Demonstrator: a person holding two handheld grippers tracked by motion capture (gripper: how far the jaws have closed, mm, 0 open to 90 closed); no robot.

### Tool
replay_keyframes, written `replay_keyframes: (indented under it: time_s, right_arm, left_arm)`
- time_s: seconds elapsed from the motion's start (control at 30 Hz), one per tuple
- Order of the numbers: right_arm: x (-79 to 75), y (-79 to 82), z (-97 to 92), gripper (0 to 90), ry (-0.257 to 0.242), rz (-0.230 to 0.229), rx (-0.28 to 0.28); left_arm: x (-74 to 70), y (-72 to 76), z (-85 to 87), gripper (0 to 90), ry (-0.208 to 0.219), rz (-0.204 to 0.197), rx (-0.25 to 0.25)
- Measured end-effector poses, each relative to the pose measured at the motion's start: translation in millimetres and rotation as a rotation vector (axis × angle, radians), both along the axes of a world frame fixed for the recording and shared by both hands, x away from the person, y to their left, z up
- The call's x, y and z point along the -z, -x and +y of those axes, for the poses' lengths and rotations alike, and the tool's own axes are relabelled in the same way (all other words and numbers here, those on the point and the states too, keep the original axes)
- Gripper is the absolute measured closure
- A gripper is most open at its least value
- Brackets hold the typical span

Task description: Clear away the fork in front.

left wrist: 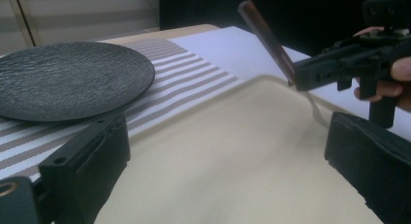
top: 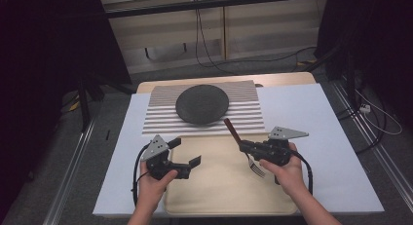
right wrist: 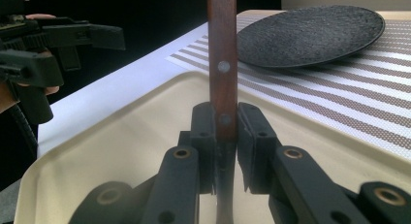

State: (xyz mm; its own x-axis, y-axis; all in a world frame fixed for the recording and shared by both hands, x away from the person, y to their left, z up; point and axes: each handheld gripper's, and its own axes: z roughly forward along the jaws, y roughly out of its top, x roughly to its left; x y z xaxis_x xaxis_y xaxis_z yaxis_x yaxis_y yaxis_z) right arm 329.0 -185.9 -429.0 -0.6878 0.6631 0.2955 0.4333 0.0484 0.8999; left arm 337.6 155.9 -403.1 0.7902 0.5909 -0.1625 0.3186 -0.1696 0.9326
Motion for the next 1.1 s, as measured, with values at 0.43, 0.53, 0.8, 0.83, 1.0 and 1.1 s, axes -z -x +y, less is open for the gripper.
replay_keyframes:
  time_s: [0.43, 0.53, 0.8, 0.83, 1.0, 1.1]
  right_arm:
    - [1.7, 0.2, 11.3, 78.4, -0.004, -0.014, -0.015]
    - [1.5, 0.9, 14.0, 78.4, -0.003, -0.023, -0.021]
    - [1.4, 3.5, 19.1, 78.4, 0.007, -0.031, -0.039]
    - [1.3, 4.0, 19.5, 78.4, 0.01, -0.036, -0.038]
    - [1.4, 4.9, 22.6, 78.4, 0.017, -0.045, -0.048]
    - [1.0, 5.7, 25.2, 78.4, 0.022, -0.054, -0.057]
  left_arm:
    - [-3.1, -8.7, -26.3, 11.6, 0.057, 0.07, -0.009]
    - [-4.1, -10.1, -35.5, 12.2, 0.068, 0.09, -0.002]
    - [-6.4, -16.5, -51.8, 21.5, 0.111, 0.111, 0.006]
    - [-6.3, -17.2, -53.1, 23.2, 0.111, 0.115, 0.005]
    - [-3.1, -20.3, -58.8, 29.0, 0.118, 0.151, 0.009]
    - [-1.4, -22.0, -62.0, 33.1, 0.13, 0.165, 0.01]
